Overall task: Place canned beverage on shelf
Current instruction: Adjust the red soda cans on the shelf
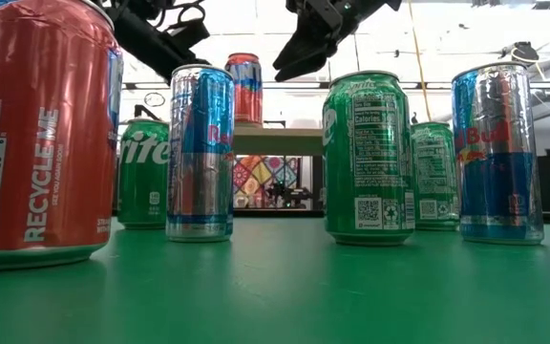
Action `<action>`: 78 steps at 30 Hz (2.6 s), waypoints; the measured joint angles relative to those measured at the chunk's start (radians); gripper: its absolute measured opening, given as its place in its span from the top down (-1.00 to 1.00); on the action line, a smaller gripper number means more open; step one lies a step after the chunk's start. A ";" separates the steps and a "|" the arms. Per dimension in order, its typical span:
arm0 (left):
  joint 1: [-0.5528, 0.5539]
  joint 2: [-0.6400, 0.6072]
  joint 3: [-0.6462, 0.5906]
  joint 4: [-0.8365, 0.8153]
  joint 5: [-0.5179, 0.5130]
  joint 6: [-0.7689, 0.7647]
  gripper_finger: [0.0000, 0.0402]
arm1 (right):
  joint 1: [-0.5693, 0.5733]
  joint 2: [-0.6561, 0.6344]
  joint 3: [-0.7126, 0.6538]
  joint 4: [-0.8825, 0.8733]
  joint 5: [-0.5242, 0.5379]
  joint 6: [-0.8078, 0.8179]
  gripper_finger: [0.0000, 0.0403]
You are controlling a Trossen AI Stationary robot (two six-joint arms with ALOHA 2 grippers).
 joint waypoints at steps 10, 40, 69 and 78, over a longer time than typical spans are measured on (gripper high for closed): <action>0.000 0.023 0.000 0.053 0.034 0.016 0.34 | 0.076 0.000 0.000 0.010 0.014 -0.010 -0.78; 0.033 0.023 0.000 0.067 0.135 0.006 0.34 | 0.230 0.002 0.000 0.121 0.130 -0.058 -0.78; 0.025 -0.003 0.000 0.027 0.148 -0.046 0.35 | 0.130 0.112 -0.002 0.196 0.129 -0.057 -0.78; 0.074 0.029 0.000 0.053 0.232 -0.046 0.35 | 0.130 0.112 -0.002 0.197 0.126 -0.062 -0.78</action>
